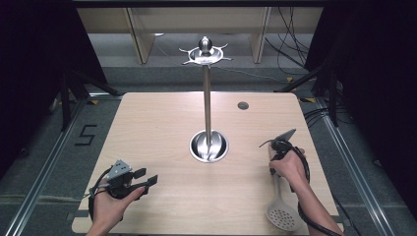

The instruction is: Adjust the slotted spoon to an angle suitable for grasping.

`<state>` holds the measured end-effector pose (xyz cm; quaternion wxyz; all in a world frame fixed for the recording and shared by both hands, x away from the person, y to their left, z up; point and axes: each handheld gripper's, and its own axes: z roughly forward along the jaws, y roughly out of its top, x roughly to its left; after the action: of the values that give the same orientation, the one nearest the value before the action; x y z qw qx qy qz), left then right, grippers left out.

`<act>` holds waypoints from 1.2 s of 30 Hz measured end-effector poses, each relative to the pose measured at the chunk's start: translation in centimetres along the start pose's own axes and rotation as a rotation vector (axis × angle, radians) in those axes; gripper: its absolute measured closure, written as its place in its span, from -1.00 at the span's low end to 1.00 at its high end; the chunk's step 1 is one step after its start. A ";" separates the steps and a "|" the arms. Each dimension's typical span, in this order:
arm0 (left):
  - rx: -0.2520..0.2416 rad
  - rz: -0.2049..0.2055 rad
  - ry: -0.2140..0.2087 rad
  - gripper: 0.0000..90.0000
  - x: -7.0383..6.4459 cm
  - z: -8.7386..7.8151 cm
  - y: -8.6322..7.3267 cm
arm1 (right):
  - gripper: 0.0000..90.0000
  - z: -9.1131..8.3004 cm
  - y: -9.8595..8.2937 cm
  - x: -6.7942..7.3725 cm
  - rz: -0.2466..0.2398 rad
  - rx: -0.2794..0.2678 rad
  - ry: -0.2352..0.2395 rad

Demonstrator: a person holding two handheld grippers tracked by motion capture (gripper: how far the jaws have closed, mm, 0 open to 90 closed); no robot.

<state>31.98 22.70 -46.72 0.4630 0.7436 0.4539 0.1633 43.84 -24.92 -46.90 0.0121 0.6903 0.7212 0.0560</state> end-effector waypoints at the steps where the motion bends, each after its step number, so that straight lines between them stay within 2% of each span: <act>1: 0.000 0.000 0.000 -0.05 0.0 0.0 0.0 | 0.66 0.0 0.0 0.0 0.000 0.000 0.000; 4: 0.000 -0.014 0.000 -0.05 -0.1 0.0 0.0 | 0.69 -0.2 -0.2 0.1 -0.044 -0.020 0.009; 6: -0.005 -0.022 -0.004 -0.05 -0.1 0.0 -0.1 | 0.69 -0.4 -0.3 0.1 -0.040 -0.018 0.015; 8: -0.010 -0.005 -0.011 -0.04 0.0 0.0 0.0 | 0.69 -0.8 -0.7 -0.2 -0.041 -0.071 0.021; 9: -0.006 -0.007 -0.004 -0.04 -0.1 -0.1 0.0 | 0.69 -0.8 -0.7 -0.2 -0.041 -0.071 0.021; 10: -0.014 -0.008 -0.016 -0.04 -0.1 -0.1 0.0 | 0.69 -1.2 -0.8 -0.2 -0.039 -0.084 0.041; 11: -0.020 -0.007 -0.014 -0.04 -0.1 -0.1 0.0 | 0.69 -1.8 -1.3 -0.5 -0.068 -0.134 0.061; 13: -0.026 -0.006 -0.024 -0.04 -0.1 -0.1 0.1 | 0.69 -2.4 -1.9 -0.8 -0.115 -0.170 0.083; 14: -0.027 -0.009 -0.013 -0.04 -0.1 -0.2 0.1 | 0.69 -2.8 -2.2 -0.8 -0.124 -0.189 0.099; 15: -0.030 -0.004 -0.021 -0.04 -0.1 -0.2 0.1 | 0.69 -2.8 -2.2 -0.8 -0.124 -0.189 0.099; 16: -0.034 -0.012 -0.018 -0.04 -0.1 -0.2 0.1 | 0.69 -3.0 -2.5 -0.9 -0.145 -0.206 0.108; 17: -0.042 -0.009 -0.021 -0.05 0.0 -0.2 0.1 | 0.69 -3.6 -3.1 -1.2 -0.169 -0.246 0.138; 18: -0.042 -0.009 -0.021 -0.05 0.0 -0.2 0.1 | 0.69 -3.9 -3.4 -1.3 -0.169 -0.273 0.153; 19: -0.041 -0.016 -0.017 -0.05 0.0 -0.2 0.1 | 0.69 -4.1 -3.7 -1.5 -0.189 -0.313 0.158; 21: -0.042 -0.010 -0.022 -0.05 0.0 -0.2 0.1 | 0.69 -4.5 -4.0 -1.5 -0.169 -0.334 0.163; 22: -0.041 -0.009 -0.013 -0.05 0.0 -0.3 0.2 | 0.69 -4.9 -4.3 -1.7 -0.168 -0.364 0.199; 23: -0.046 -0.009 -0.015 -0.05 0.0 -0.3 0.2 | 0.69 -5.1 -4.6 -2.2 -0.219 -0.415 0.229; 25: -0.050 -0.013 -0.017 -0.05 0.0 -0.3 0.2 | 0.69 -5.8 -5.3 -2.6 -0.239 -0.469 0.223; 26: -0.051 -0.015 -0.017 -0.06 0.0 -0.3 0.2 | 0.69 -6.1 -5.7 -2.6 -0.248 -0.507 0.250; 27: -0.052 -0.015 -0.018 -0.06 0.0 -0.3 0.2 | 0.69 -6.3 -6.2 -2.7 -0.253 -0.541 0.254; 28: -0.052 -0.015 -0.018 -0.06 0.0 -0.3 0.2 | 0.69 -6.7 -6.8 -3.2 -0.317 -0.619 0.299; 29: -0.053 -0.019 -0.018 -0.06 0.0 -0.3 0.2 | 0.69 -6.8 -7.3 -3.2 -0.317 -0.651 0.314; 30: -0.053 -0.019 -0.018 -0.06 0.0 -0.3 0.2 | 0.69 -6.8 -7.3 -3.2 -0.317 -0.651 0.314; 31: -0.053 -0.013 -0.019 -0.07 0.0 -0.3 0.2 | 0.69 -7.1 -7.9 -3.3 -0.347 -0.706 0.333; 33: -0.061 -0.005 -0.018 -0.07 -0.1 -0.4 0.4 | 0.69 -7.3 -8.5 -3.3 -0.373 -0.761 0.357; 34: -0.061 -0.005 -0.018 -0.07 -0.1 -0.4 0.4 | 0.69 -7.4 -9.0 -3.0 -0.358 -0.783 0.362; 35: -0.067 0.002 -0.026 -0.07 -0.1 -0.5 0.5 | 0.69 -7.5 -9.1 -3.1 -0.401 -0.827 0.344; 36: -0.077 -0.008 -0.028 -0.07 -0.3 -0.6 0.6 | 0.69 -7.5 -9.5 -3.0 -0.403 -0.848 0.370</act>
<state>31.78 22.67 -45.85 0.4983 0.7256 0.4438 0.1683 33.86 -28.72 -40.55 0.1738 0.4502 0.7441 0.4619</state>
